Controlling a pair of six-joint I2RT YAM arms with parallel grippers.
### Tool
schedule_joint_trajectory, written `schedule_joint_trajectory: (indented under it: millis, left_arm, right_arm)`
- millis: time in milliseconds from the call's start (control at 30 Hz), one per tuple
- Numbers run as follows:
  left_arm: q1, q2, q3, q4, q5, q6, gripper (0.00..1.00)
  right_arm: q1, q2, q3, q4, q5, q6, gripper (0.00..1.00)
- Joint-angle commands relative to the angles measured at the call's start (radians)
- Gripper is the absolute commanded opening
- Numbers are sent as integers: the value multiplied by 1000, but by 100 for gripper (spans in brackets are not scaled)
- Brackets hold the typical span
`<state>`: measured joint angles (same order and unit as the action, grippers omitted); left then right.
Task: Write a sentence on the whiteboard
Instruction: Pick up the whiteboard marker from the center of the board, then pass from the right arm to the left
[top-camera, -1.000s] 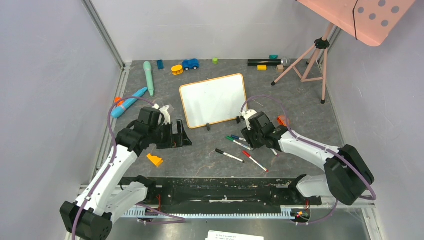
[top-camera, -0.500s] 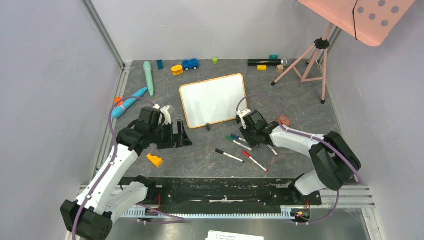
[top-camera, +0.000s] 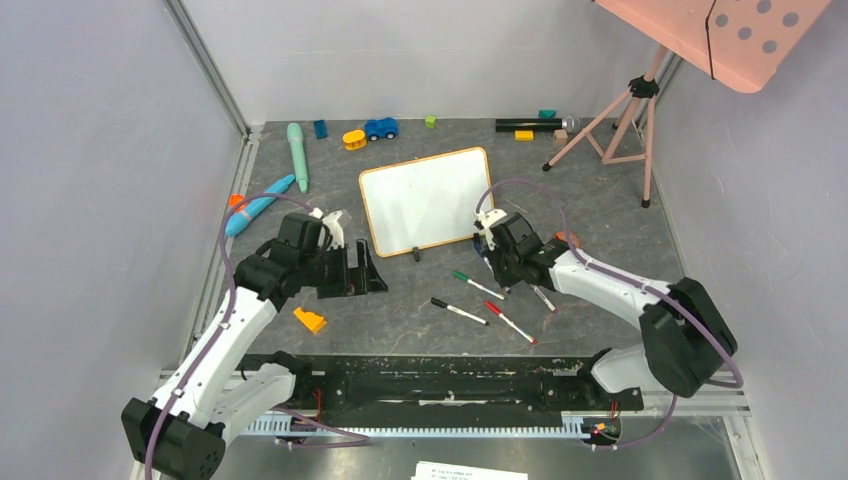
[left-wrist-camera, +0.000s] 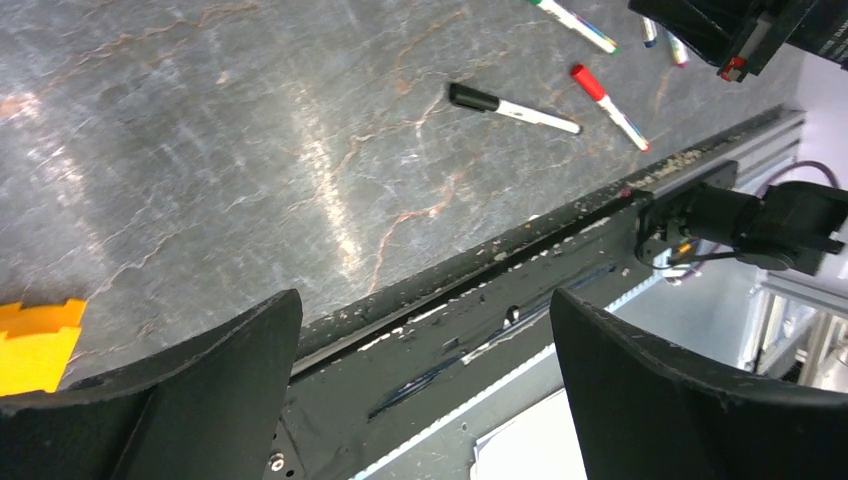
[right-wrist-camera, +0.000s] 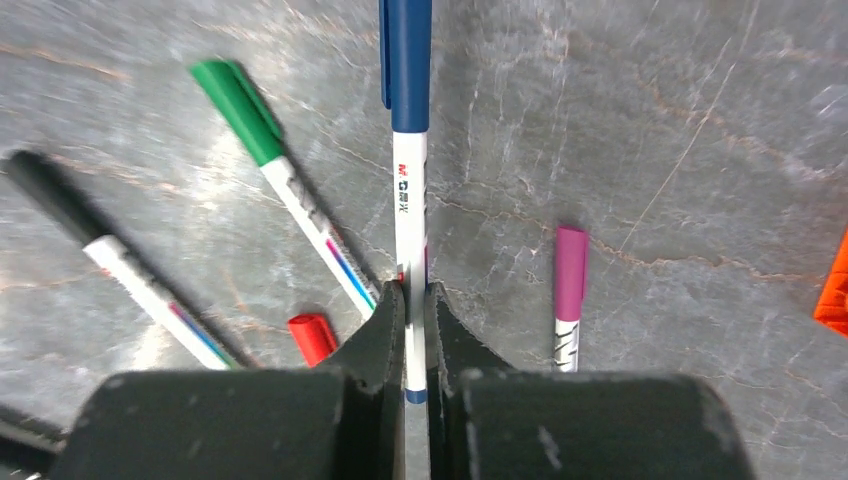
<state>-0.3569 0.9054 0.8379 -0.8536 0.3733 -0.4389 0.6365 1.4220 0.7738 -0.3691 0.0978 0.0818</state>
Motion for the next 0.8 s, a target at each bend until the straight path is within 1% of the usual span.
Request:
schedule_joint_trajectory:
  millis: [0,200,267,333,433,567,767]
  left_arm:
    - [-4,14,18,118,127,-33,100]
    - [-4,1,-6,320,259,-239,100]
    - [-4,-8,-32,444,295,-327,100]
    - [-4,-18,-64,577,311,-411,100]
    - [-4,-19,-98,726,288,-498,100]
    - [-3,59,-70,791,267,-555,100]
    - [-4,171,5,832,287,-640,98]
  right_arm:
    - [-4,-117,86,-51,-70,19,0]
    - [-3,-218,114,-85,-232,100,0]
    - [-3,-240,119,-87,-273,142,0]
    - [-3,-264,118,-73,-316,178,0]
    - [-3,-282,134,-62,-354,195,0]
    - [-3,-280,170,-48,-424,193,0]
    - [-3,-269,178,64,-624,253,0]
